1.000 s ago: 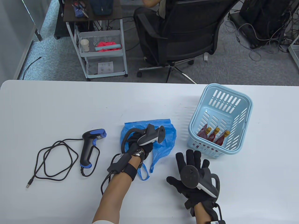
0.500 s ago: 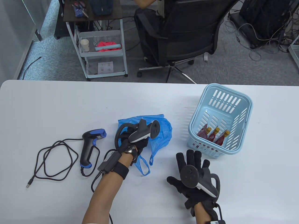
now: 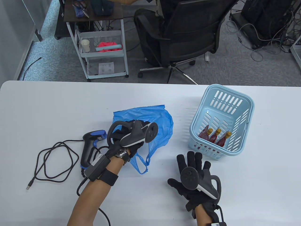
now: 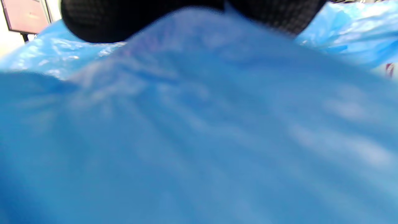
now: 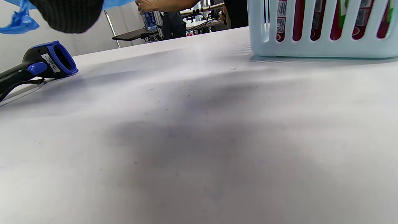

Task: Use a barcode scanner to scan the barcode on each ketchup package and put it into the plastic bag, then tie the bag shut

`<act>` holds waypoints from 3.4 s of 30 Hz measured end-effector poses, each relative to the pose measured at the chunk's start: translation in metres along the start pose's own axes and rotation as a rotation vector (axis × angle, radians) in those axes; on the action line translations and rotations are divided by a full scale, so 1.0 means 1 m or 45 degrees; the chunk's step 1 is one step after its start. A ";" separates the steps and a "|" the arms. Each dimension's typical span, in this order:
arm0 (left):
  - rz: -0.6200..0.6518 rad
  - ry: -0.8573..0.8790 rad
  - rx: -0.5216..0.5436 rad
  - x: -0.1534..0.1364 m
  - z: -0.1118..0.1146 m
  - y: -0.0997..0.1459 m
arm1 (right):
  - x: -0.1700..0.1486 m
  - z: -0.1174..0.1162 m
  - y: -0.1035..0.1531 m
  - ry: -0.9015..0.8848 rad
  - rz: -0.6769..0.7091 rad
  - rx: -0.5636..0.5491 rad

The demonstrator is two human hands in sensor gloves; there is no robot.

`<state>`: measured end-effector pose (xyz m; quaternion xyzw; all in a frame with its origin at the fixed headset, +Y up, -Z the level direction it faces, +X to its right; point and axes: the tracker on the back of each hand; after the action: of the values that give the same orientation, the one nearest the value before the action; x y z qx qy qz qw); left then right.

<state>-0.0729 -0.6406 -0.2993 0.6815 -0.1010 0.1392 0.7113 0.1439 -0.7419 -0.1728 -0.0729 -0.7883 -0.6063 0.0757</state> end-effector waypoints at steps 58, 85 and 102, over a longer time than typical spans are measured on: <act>0.356 -0.102 -0.342 0.044 0.125 0.117 | -0.001 0.003 0.007 -0.022 -0.002 -0.038; 0.225 0.162 -0.501 0.008 0.132 0.120 | 0.098 -0.041 -0.010 0.429 0.356 0.268; 0.252 0.345 -0.425 0.004 0.113 0.120 | 0.074 -0.034 -0.020 0.044 0.264 0.140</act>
<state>-0.1037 -0.7488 -0.1795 0.5162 -0.0927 0.2797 0.8042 0.0683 -0.7778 -0.1675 -0.1392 -0.8071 -0.5524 0.1554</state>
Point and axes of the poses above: the tracker on the back of each hand, its own x axis roughly to the thumb side, its own y axis roughly from the fingertips to the wrist, z = x × y, and after that the axes turned 13 degrees about y, right-handed
